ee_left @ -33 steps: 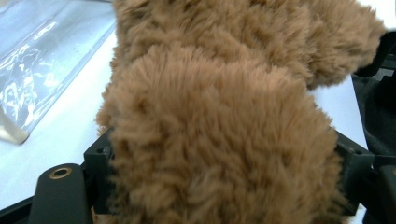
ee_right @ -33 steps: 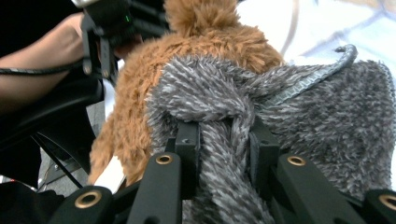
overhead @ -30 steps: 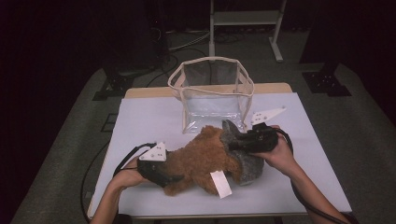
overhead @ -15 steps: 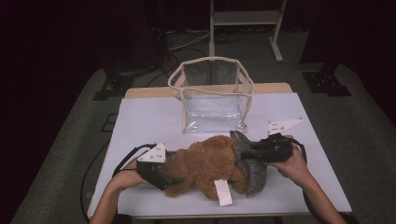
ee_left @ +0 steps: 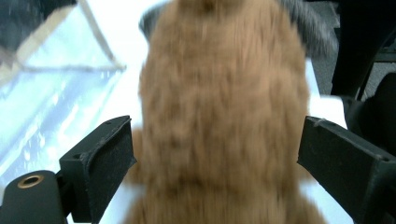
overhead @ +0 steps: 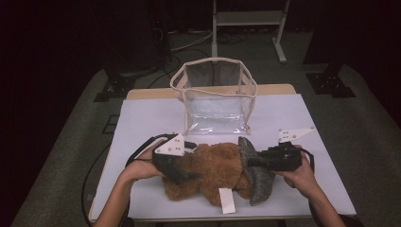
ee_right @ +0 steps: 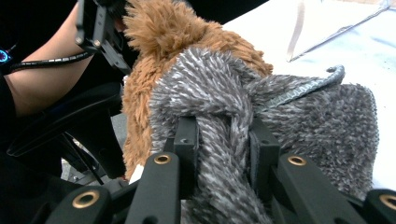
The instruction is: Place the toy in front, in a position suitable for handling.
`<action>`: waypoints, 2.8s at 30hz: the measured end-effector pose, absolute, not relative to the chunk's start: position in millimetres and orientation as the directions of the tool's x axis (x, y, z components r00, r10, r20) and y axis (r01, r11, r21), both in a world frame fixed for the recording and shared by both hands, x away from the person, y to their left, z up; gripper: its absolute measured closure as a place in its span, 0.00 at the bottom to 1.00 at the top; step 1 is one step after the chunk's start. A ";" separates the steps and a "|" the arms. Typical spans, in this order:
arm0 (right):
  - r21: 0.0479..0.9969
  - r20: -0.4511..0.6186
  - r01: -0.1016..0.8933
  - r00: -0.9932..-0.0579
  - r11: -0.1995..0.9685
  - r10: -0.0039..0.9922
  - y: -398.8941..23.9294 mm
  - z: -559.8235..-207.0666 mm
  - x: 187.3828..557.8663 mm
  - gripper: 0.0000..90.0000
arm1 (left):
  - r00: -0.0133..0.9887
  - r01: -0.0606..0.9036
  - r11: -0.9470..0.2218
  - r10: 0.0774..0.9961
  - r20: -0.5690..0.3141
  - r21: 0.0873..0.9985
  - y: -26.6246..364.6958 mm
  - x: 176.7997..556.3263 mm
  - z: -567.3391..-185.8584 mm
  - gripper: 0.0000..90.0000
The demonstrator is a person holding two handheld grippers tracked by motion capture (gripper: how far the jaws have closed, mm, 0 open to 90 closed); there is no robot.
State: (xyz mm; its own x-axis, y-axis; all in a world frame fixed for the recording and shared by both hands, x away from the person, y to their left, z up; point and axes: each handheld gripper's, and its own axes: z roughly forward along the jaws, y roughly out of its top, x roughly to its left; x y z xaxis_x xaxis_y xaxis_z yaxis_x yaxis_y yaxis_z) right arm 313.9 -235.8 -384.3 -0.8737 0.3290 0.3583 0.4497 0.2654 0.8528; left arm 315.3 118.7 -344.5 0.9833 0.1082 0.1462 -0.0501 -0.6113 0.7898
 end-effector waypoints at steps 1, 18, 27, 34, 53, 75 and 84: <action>0.852 0.365 0.455 -0.871 0.258 0.330 -236.3 -385.5 313.9 0.77 | 0.984 -0.061 -0.607 0.098 0.151 0.792 110.9 316.3 -341.7 0.09; 0.850 0.357 0.455 -0.869 0.267 0.342 -237.5 -387.4 315.3 0.77 | 0.989 -0.074 -0.707 0.039 0.144 0.703 32.1 325.1 -349.8 0.00; 0.832 0.368 0.475 -0.860 0.287 0.354 -235.1 -395.4 317.8 0.77 | 0.979 -0.124 -0.752 0.013 0.203 0.647 22.5 316.7 -354.7 0.32; 0.853 0.364 0.464 -0.857 0.240 0.365 -249.2 -376.8 319.3 0.77 | 0.967 -0.160 -0.719 0.024 0.254 0.677 13.1 320.5 -334.5 0.43; 0.894 0.237 0.399 -0.808 0.204 0.540 -341.2 -325.9 283.6 0.78 | 0.971 -0.229 -0.676 -0.109 0.212 0.701 -104.1 334.0 -348.5 0.28; 0.836 0.235 0.457 -0.798 0.303 0.555 -312.3 -346.0 296.9 0.77 | 0.991 -0.044 -0.488 0.091 0.102 0.872 67.5 335.5 -411.3 0.02; 0.835 0.244 0.464 -0.795 0.297 0.556 -314.7 -349.2 297.4 0.77 | 0.992 -0.018 -0.450 0.103 0.072 0.893 61.7 337.8 -428.5 0.01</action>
State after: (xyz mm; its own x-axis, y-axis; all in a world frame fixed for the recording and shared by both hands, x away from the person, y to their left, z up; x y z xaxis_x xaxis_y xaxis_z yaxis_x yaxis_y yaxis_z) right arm 297.4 -314.7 -349.2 -0.7946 0.5561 0.2437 0.4638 0.2969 0.8347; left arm 337.8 61.7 -428.5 0.9921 0.1031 0.0718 -0.0178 -0.4503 0.8927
